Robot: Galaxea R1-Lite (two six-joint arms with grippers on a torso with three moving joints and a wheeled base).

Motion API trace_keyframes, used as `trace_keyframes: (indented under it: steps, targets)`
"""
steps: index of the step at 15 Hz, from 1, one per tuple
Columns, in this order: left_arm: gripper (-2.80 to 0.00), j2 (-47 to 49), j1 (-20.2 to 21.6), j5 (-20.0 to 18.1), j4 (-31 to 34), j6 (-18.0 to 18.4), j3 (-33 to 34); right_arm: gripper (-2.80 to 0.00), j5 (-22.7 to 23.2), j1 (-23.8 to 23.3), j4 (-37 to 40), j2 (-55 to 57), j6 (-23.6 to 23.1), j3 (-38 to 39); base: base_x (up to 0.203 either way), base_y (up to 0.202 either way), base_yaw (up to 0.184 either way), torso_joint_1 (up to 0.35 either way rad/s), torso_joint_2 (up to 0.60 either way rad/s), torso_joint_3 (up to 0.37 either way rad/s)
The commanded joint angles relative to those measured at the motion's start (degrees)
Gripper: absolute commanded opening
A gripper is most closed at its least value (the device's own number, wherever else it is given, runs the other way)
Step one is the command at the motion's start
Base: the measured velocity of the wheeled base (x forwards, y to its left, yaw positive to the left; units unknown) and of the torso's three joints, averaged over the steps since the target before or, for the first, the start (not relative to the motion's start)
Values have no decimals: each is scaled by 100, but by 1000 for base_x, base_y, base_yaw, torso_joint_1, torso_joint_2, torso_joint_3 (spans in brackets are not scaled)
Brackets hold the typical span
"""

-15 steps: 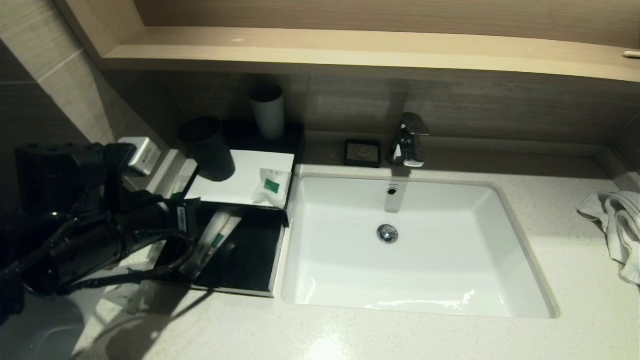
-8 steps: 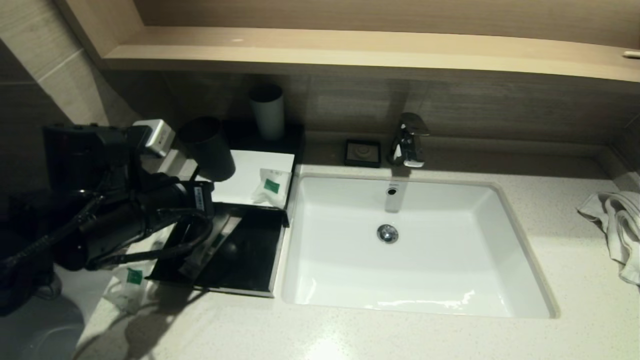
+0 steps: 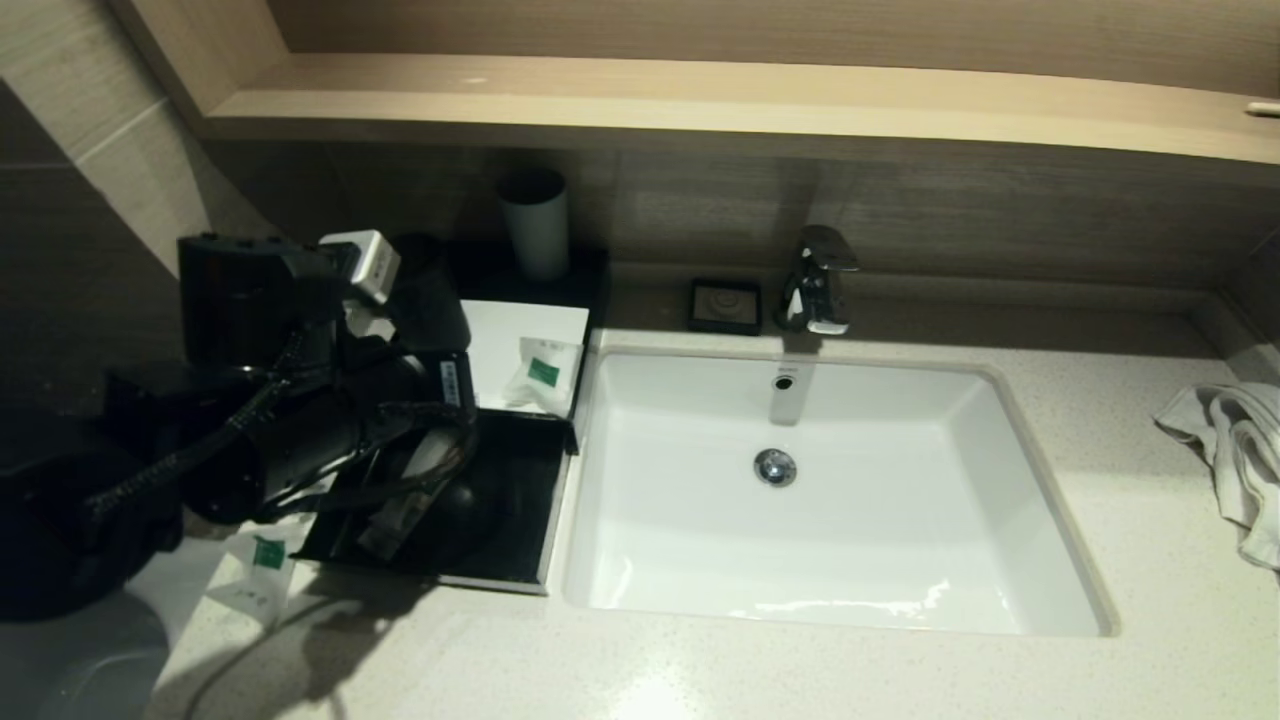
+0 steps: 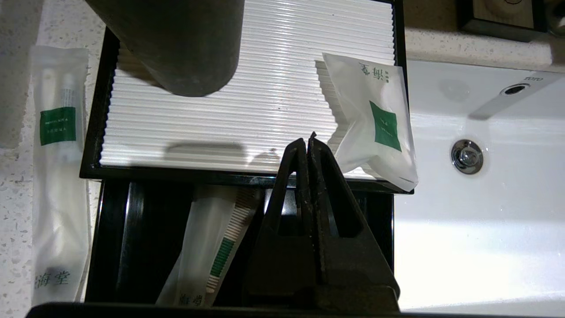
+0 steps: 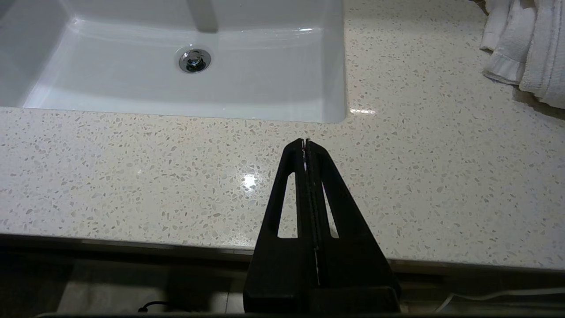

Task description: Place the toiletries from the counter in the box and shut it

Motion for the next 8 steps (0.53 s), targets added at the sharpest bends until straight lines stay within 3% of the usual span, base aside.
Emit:
trace_keyframes:
  steps: [1, 7, 8]
  targets:
    - [-280, 113, -25, 11, -25, -13, -68, -280, 4, 1, -1, 0, -4, 0, 0, 0, 0, 0, 0, 0]
    - [-280, 297, -166, -2, -155, -106, -178, -280, 4, 0, -1, 0, -4, 0, 0, 0, 0, 0, 0, 0]
    - [-151, 306, -172, -2, -154, -106, -248, -280, 4, 2, -1, 0, -4, 0, 0, 0, 0, 0, 0, 0]
